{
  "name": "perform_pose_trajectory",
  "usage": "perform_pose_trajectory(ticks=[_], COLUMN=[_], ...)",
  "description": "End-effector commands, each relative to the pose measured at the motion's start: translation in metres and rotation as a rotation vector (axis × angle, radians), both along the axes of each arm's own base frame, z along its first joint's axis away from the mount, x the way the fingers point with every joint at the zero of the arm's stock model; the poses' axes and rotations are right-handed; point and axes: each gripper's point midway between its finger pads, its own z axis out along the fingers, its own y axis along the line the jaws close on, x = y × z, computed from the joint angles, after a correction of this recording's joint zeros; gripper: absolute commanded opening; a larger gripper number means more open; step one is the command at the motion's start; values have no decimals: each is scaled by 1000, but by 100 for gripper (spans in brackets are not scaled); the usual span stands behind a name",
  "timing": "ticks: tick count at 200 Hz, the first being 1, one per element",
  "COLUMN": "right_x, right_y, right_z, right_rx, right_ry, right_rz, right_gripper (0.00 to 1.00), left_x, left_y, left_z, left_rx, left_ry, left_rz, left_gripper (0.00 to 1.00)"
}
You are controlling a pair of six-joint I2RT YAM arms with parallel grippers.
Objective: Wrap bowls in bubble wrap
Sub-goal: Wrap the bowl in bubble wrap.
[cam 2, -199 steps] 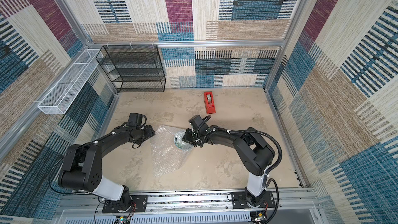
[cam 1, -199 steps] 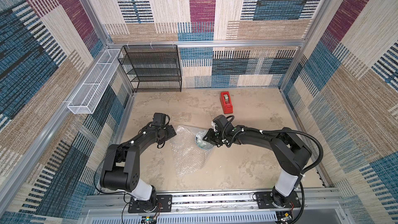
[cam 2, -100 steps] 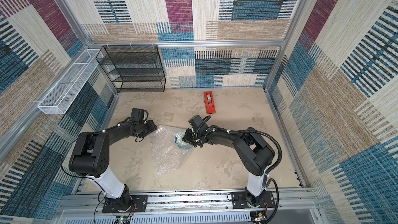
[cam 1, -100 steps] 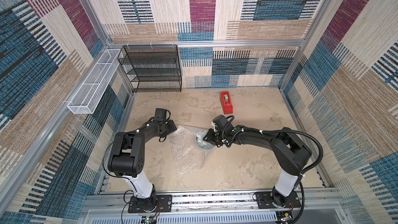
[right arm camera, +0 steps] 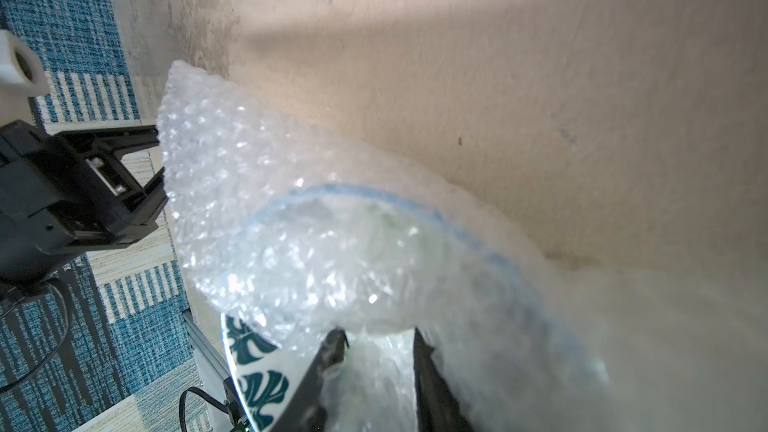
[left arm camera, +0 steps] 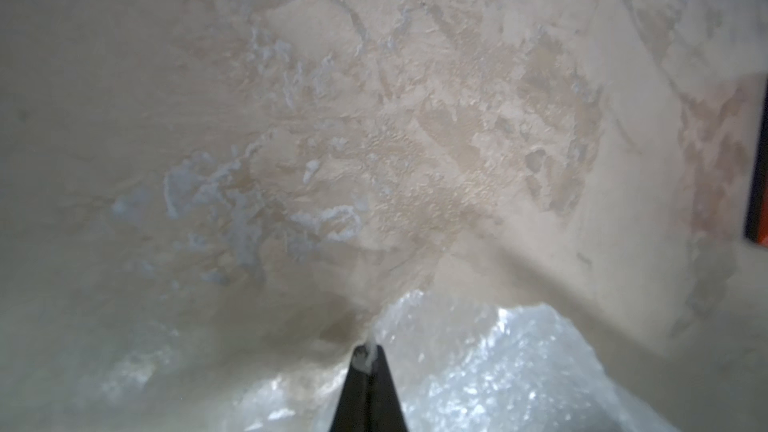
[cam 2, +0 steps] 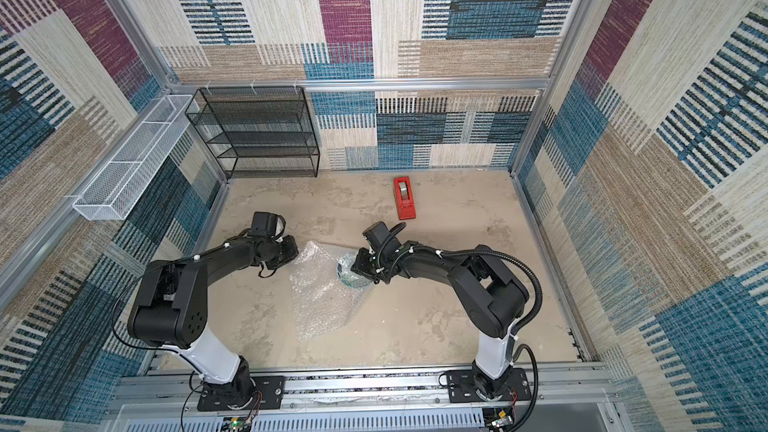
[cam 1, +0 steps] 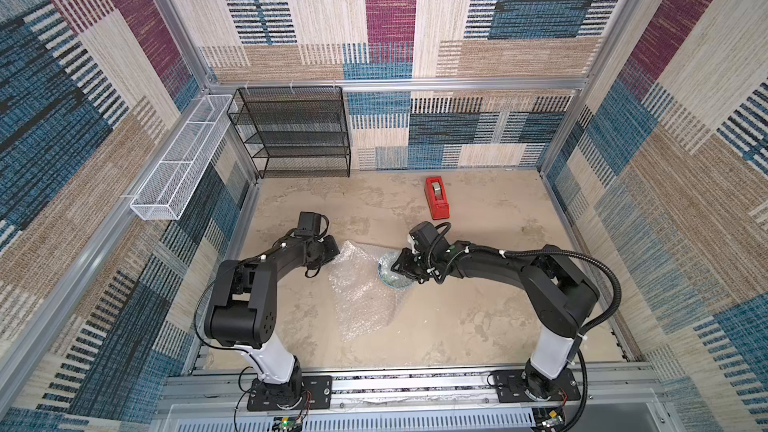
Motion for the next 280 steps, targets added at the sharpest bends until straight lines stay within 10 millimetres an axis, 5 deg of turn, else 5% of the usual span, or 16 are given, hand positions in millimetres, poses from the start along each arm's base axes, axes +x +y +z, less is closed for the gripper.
perform_pose_trajectory(ticks=[1,82,132,178,228,280], right_x=[4,6,7,7,5,4], right_y=[-3,0,5,10,15,22], right_z=[-2,1,4,12,17,26], right_rx=[-37,-75,-70,-37,-13,42], right_ry=[-19,-38,-41,-44,-44,-34], right_rz=[-10,-8,-1,1,7,3], right_gripper=[33,36,53,57,61,65], left_x=[-7,-22,-43,-60,-66,-77], left_y=[-2,-22,-41,-62,-70,-103], left_z=[2,37,69,95,90,124], left_rx=[-6,-107,-176,-237,-251,-329], left_ry=[16,-38,-101,-165,-157,-266], left_rz=[-17,-69,-120,-169,-182,-284], left_gripper=[0,0,0,0,0,0])
